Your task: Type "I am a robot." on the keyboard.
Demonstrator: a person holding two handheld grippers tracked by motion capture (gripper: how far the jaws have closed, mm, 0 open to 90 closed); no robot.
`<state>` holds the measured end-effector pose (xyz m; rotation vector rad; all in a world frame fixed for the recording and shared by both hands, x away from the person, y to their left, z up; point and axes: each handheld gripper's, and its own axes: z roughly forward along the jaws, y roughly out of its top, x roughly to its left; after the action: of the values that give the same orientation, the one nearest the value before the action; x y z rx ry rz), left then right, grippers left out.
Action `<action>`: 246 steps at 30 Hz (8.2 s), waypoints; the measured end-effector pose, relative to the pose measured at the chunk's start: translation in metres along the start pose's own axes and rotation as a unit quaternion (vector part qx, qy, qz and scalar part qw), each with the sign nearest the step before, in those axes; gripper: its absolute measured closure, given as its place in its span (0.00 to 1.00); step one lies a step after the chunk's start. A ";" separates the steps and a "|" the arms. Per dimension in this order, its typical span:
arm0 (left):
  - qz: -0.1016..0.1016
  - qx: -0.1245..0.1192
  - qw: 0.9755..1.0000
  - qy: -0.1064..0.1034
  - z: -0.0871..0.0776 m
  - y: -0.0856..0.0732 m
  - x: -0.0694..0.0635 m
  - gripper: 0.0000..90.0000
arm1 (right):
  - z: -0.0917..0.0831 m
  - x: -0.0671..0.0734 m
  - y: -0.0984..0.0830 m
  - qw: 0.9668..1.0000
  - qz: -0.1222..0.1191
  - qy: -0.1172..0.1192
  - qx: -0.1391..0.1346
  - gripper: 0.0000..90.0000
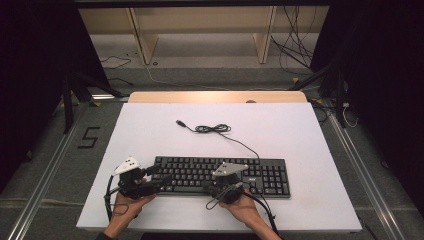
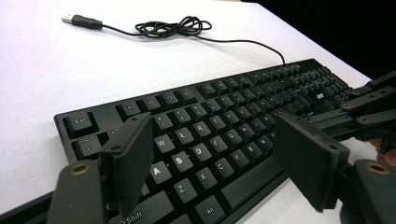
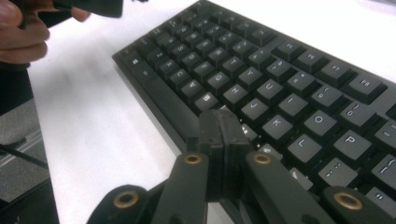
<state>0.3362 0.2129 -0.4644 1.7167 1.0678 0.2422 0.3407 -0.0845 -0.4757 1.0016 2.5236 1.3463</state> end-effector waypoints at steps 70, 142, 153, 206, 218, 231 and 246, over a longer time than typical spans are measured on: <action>0.008 0.011 1.000 0.005 0.003 0.002 -0.003 0.31 | -0.015 -0.003 0.002 0.999 0.015 0.018 -0.025 0.68; 0.048 0.139 0.989 0.022 0.074 0.021 -0.004 0.99 | -0.030 -0.005 0.000 0.999 0.019 0.013 -0.044 0.37; 0.052 0.146 0.988 0.028 0.076 0.019 -0.006 0.99 | -0.029 -0.004 0.000 0.999 0.019 0.013 -0.042 0.37; 0.028 0.059 0.998 -0.027 0.026 0.014 -0.017 0.40 | -0.013 -0.031 0.012 0.998 0.047 -0.042 -0.016 0.85; 0.033 0.042 0.998 -0.030 0.018 0.010 -0.018 0.37 | -0.003 -0.039 0.015 0.997 0.046 -0.056 -0.008 1.00; 0.034 0.033 0.999 -0.025 0.012 0.006 -0.018 0.36 | 0.009 -0.041 0.017 0.997 0.048 -0.063 0.007 1.00; 0.036 0.020 0.999 -0.017 0.005 0.003 -0.017 0.33 | 0.013 -0.042 0.016 0.996 0.051 -0.068 0.015 1.00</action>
<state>0.3310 0.1967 -0.4586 1.7916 0.9929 0.2370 0.3865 -0.0946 -0.4793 1.1986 2.4299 1.2225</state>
